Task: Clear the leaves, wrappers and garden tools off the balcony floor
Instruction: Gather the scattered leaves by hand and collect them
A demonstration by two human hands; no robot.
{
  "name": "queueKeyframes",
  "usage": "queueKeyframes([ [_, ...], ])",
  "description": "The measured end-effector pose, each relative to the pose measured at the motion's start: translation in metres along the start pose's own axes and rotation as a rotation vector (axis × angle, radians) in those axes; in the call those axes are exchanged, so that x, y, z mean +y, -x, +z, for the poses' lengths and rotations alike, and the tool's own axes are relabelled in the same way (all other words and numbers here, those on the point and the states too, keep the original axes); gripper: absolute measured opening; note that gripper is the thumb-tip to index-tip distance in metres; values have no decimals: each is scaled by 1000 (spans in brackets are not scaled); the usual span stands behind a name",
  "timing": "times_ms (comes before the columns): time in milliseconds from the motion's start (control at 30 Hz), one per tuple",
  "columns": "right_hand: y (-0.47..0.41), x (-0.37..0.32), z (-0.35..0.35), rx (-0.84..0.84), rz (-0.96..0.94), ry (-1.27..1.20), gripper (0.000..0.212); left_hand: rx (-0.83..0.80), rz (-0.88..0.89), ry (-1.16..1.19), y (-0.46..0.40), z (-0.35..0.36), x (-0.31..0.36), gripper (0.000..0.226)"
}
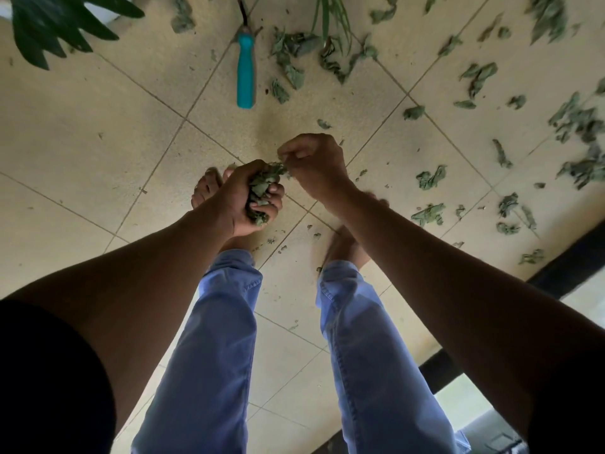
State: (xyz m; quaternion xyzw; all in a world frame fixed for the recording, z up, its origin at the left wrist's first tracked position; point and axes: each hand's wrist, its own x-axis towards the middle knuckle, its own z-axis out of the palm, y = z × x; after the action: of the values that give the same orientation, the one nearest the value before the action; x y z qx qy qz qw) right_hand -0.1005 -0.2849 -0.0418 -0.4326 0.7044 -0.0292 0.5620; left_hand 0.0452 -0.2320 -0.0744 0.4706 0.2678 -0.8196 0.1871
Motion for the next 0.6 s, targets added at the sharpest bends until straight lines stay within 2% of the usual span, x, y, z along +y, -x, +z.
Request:
queueKeyframes([
  [133, 22, -4, 7, 42, -79, -28, 20, 23, 24, -13, -1, -3, -2, 16],
  [233, 45, -4, 19, 71, -200, 24, 22, 115, 94, -99, -2, 1, -5, 17],
  [300, 57, -2, 26, 92, -312, 138, 23, 180, 131, -163, -5, -1, -8, 24],
  [400, 65, 4, 37, 96, -434, 381, 22, 159, 114, -144, -8, -9, -8, 51],
  [467, 68, 8, 43, 95, -459, 528, 19, 135, 87, -145, -7, -13, -7, 50],
  [600, 70, 14, 51, 67, -482, 600, 12, 137, 19, -144, -9, -22, -6, 39],
])
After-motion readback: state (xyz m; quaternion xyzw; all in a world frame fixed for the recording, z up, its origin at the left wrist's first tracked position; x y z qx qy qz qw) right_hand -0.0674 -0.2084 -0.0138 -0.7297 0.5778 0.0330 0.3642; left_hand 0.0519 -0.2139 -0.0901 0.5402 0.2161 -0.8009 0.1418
